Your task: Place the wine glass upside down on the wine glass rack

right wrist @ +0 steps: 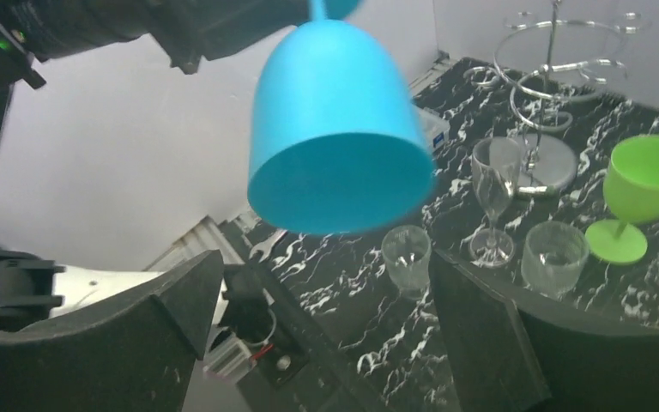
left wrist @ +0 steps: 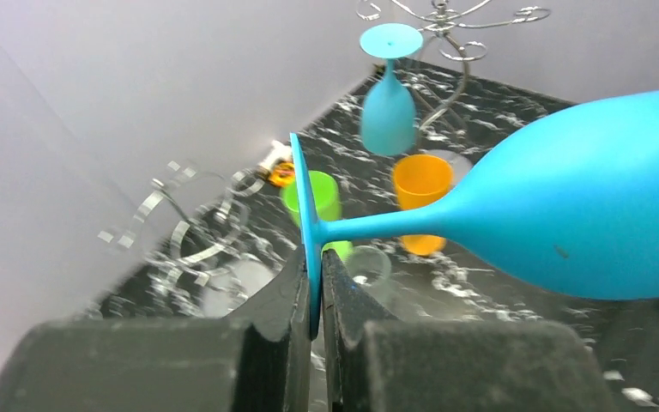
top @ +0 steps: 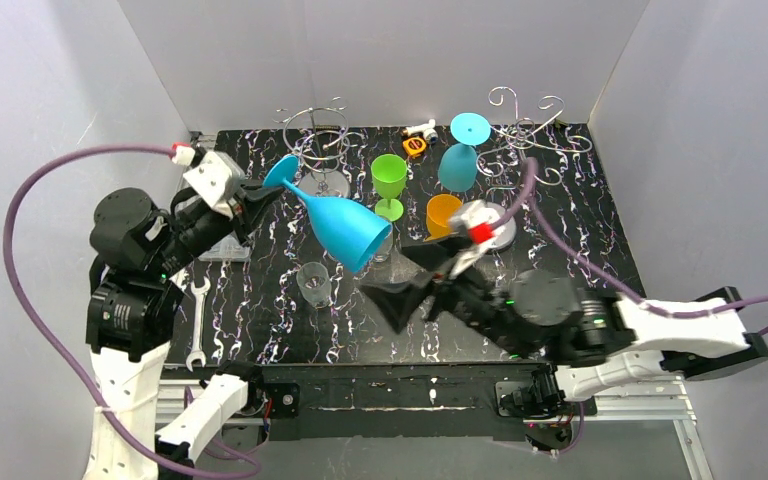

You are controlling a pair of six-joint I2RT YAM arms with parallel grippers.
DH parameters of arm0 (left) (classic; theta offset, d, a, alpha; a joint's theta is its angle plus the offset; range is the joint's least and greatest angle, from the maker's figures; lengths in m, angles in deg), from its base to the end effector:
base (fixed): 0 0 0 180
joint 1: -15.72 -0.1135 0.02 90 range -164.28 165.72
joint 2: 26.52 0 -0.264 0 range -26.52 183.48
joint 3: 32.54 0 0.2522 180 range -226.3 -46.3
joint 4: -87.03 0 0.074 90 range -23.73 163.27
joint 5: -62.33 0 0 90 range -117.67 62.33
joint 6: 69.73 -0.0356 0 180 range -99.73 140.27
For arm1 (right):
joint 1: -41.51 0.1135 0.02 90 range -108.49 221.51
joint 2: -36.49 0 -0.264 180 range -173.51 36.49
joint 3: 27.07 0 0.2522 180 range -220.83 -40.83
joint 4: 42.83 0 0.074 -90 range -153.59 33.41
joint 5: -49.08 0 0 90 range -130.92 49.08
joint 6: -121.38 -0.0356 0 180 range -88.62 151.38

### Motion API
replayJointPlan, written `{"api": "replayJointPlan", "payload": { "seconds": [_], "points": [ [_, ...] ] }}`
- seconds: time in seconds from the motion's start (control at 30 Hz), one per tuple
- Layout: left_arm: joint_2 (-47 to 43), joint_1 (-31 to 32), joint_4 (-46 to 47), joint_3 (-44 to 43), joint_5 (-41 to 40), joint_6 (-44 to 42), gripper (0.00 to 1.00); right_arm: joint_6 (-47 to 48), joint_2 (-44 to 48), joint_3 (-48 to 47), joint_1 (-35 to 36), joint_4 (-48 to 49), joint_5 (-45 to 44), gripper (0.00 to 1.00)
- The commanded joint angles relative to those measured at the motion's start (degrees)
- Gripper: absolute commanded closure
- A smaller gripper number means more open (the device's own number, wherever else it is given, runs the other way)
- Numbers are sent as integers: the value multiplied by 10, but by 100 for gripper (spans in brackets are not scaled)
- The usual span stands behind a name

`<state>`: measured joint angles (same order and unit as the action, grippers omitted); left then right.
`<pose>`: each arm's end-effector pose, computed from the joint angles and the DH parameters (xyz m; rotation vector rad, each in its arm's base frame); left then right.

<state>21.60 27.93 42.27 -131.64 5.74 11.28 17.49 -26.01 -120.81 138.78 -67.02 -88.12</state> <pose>0.0991 -0.0415 0.5172 0.7285 1.3089 -0.4706 -0.0008 0.2128 0.4905 -0.4153 1.5089 0.9628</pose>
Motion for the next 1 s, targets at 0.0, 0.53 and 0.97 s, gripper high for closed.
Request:
{"api": "replayJointPlan", "payload": {
  "seconds": [0.0,0.53,0.97],
  "points": [
    [-38,2,69,24,15,-197,100,-130,109,14,2,-135,14,2],
    [-150,2,74,104,205,-458,100,16,-123,-196,-35,-169,163,2],
    [-171,2,74,109,219,-500,100,-37,-96,-55,-110,-68,283,4]
  ]
}}
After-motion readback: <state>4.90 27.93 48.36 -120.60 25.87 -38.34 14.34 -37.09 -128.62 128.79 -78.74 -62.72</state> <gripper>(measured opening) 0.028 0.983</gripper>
